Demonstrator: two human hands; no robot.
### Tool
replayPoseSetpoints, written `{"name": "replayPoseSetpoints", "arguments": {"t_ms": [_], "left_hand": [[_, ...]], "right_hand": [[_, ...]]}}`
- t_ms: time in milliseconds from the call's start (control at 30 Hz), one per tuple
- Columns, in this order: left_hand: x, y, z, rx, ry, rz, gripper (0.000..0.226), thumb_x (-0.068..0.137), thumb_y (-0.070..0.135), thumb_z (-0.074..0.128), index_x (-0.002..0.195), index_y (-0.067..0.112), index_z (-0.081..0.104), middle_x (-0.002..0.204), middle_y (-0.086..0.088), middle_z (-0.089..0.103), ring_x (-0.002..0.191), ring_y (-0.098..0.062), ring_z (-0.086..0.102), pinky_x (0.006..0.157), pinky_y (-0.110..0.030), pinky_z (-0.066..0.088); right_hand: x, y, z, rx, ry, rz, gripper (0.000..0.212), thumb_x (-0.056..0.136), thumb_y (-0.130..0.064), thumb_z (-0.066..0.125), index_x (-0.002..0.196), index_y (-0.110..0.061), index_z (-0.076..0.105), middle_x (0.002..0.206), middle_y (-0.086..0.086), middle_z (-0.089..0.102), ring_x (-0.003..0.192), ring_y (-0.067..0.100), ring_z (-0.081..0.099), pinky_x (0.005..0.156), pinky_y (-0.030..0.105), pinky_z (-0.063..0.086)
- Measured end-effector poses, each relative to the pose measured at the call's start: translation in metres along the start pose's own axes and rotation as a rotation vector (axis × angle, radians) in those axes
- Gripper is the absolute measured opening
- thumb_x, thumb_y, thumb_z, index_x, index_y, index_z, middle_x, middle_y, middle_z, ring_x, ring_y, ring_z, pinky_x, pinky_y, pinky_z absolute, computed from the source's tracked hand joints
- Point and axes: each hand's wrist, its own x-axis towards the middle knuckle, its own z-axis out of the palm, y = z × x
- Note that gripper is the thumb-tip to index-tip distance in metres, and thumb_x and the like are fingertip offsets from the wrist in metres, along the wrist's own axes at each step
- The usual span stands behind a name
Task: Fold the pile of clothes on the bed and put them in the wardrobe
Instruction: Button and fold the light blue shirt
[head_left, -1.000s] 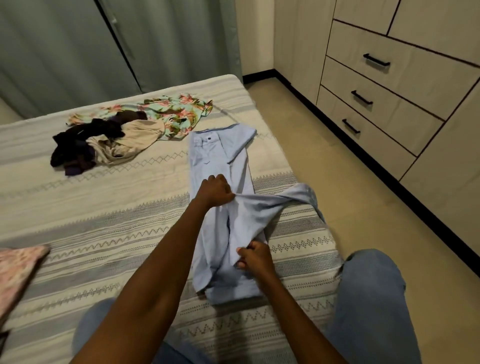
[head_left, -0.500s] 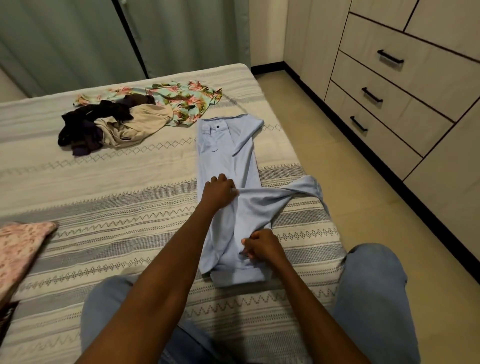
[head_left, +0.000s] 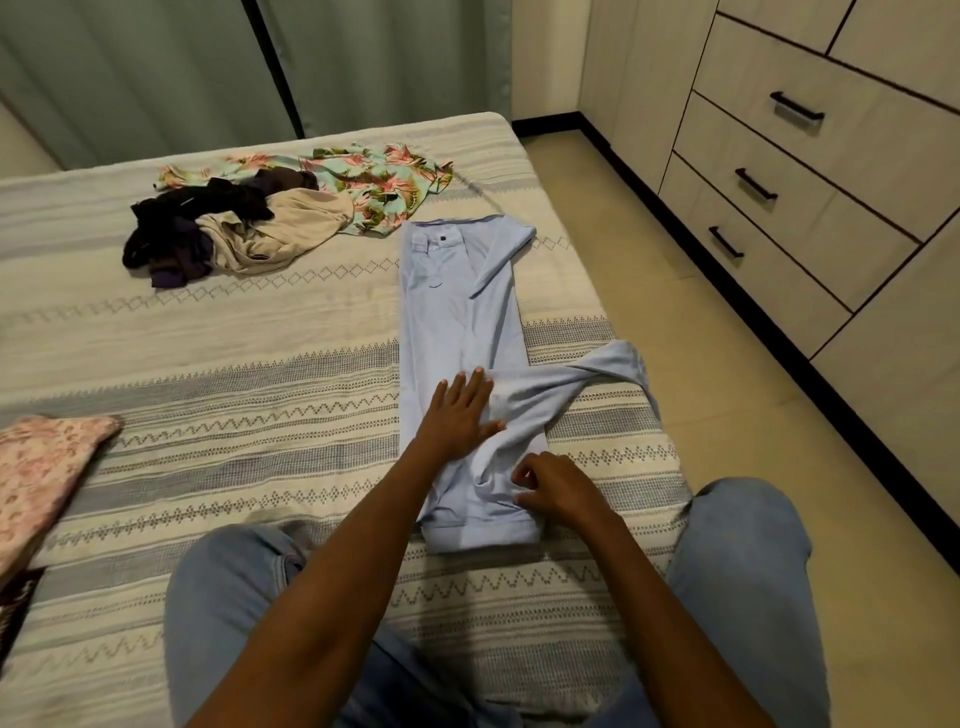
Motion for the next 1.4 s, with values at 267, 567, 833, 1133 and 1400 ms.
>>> {"name": "replayPoseSetpoints", "arguments": {"t_ms": [267, 567, 833, 1133, 1400], "left_hand": [[-0.002, -0.005, 0.002, 0.04, 0.003, 0.037, 0.106, 0.077, 0.083, -0.004, 0.159, 0.017, 0.007, 0.166, -0.008, -0.001, 0.153, -0.03, 0.002, 0.122, -0.046, -0.001], [0.008, -0.008, -0.025, -0.184, 0.252, -0.019, 0.052, 0.105, 0.045, 0.04, 0.147, 0.015, 0.044, 0.153, -0.008, 0.043, 0.143, -0.026, 0.037, 0.116, -0.041, 0.027], [0.067, -0.024, -0.073, -0.188, 0.34, -0.143, 0.037, 0.102, 0.027, 0.049, 0.135, 0.012, 0.056, 0.13, -0.012, 0.061, 0.11, -0.035, 0.061, 0.089, -0.042, 0.045], [0.192, -0.057, -0.093, -0.241, 0.331, -0.245, 0.027, 0.1, 0.028, 0.05, 0.118, 0.017, 0.067, 0.108, -0.008, 0.069, 0.096, -0.03, 0.065, 0.077, -0.036, 0.052], [0.298, -0.071, -0.062, -0.13, 0.309, -0.249, 0.033, 0.098, 0.041, 0.052, 0.113, 0.015, 0.067, 0.108, -0.009, 0.066, 0.095, -0.03, 0.062, 0.078, -0.037, 0.05]], "right_hand": [[0.003, 0.006, -0.01, -0.059, -0.095, -0.054, 0.031, 0.084, -0.031, 0.07, 0.113, -0.022, 0.065, 0.114, 0.006, 0.067, 0.101, 0.025, 0.062, 0.079, 0.034, 0.048], [0.05, -0.01, -0.059, 0.062, 0.21, -0.042, 0.022, 0.096, -0.036, 0.056, 0.094, -0.019, 0.07, 0.097, 0.006, 0.072, 0.09, 0.027, 0.065, 0.069, 0.035, 0.045], [0.159, -0.018, -0.124, 0.071, 0.172, -0.034, 0.029, 0.097, -0.026, 0.055, 0.12, -0.018, 0.071, 0.122, 0.005, 0.069, 0.111, 0.028, 0.063, 0.091, 0.037, 0.049], [0.31, 0.005, -0.177, 0.127, 0.157, 0.042, 0.045, 0.098, -0.026, 0.053, 0.143, -0.024, 0.05, 0.141, 0.006, 0.057, 0.125, 0.029, 0.055, 0.097, 0.037, 0.044], [0.451, 0.038, -0.207, 0.955, 0.33, 0.359, 0.024, 0.084, -0.027, 0.069, 0.09, -0.005, 0.063, 0.083, 0.017, 0.064, 0.061, 0.028, 0.06, 0.061, 0.039, 0.054]]}}
